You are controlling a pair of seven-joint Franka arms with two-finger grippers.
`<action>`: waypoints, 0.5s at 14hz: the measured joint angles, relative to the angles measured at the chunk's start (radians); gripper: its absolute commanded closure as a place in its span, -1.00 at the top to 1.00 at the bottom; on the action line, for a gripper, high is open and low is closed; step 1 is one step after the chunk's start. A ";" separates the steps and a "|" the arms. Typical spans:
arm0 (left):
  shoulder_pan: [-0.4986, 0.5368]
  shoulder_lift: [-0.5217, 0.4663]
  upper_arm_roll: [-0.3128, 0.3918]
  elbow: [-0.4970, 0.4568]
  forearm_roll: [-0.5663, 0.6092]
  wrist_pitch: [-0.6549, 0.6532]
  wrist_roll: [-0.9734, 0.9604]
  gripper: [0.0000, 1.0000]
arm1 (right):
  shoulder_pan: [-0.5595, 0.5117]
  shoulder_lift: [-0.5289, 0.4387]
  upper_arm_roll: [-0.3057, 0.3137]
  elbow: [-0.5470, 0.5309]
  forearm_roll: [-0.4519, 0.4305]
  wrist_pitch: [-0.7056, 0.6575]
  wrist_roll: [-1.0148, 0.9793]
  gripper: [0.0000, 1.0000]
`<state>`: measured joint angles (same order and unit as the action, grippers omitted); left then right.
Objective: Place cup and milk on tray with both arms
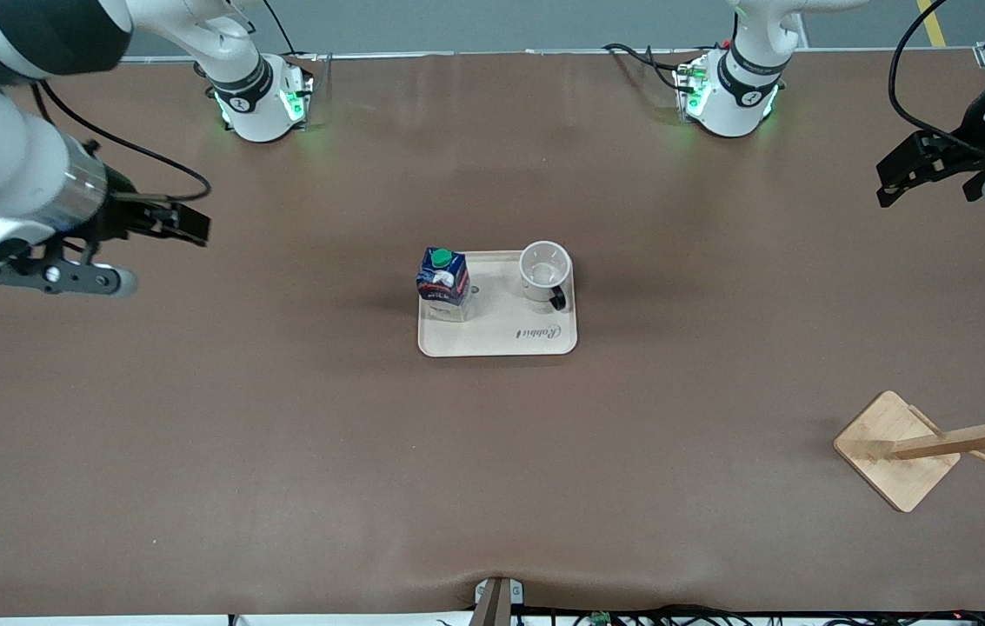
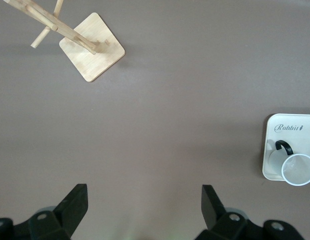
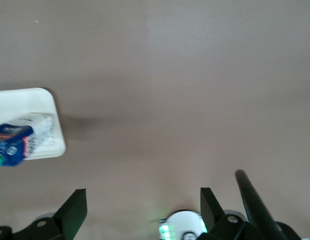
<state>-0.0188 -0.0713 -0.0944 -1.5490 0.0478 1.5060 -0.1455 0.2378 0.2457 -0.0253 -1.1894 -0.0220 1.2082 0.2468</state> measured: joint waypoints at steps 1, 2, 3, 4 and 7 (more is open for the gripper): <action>0.000 -0.001 0.001 0.001 0.000 0.000 0.000 1.00 | -0.024 -0.021 0.000 -0.014 -0.003 -0.009 -0.030 1.00; 0.001 -0.002 0.001 0.001 0.000 0.000 0.000 1.00 | -0.050 -0.042 0.000 -0.028 -0.002 -0.013 -0.055 1.00; 0.001 -0.002 0.002 0.001 0.000 0.000 0.000 1.00 | -0.073 -0.057 0.000 -0.038 -0.001 -0.013 -0.091 1.00; 0.001 -0.002 0.002 0.001 0.000 0.000 0.000 1.00 | -0.098 -0.066 0.000 -0.039 -0.002 -0.012 -0.144 1.00; 0.001 -0.003 0.002 0.003 0.000 0.000 0.000 1.00 | -0.198 -0.077 0.000 -0.016 0.000 -0.004 -0.297 1.00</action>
<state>-0.0180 -0.0739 -0.0927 -1.5458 0.0478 1.5060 -0.1455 0.0402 0.1688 -0.0256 -1.2058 -0.0221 1.2044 -0.0500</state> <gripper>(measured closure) 0.000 0.000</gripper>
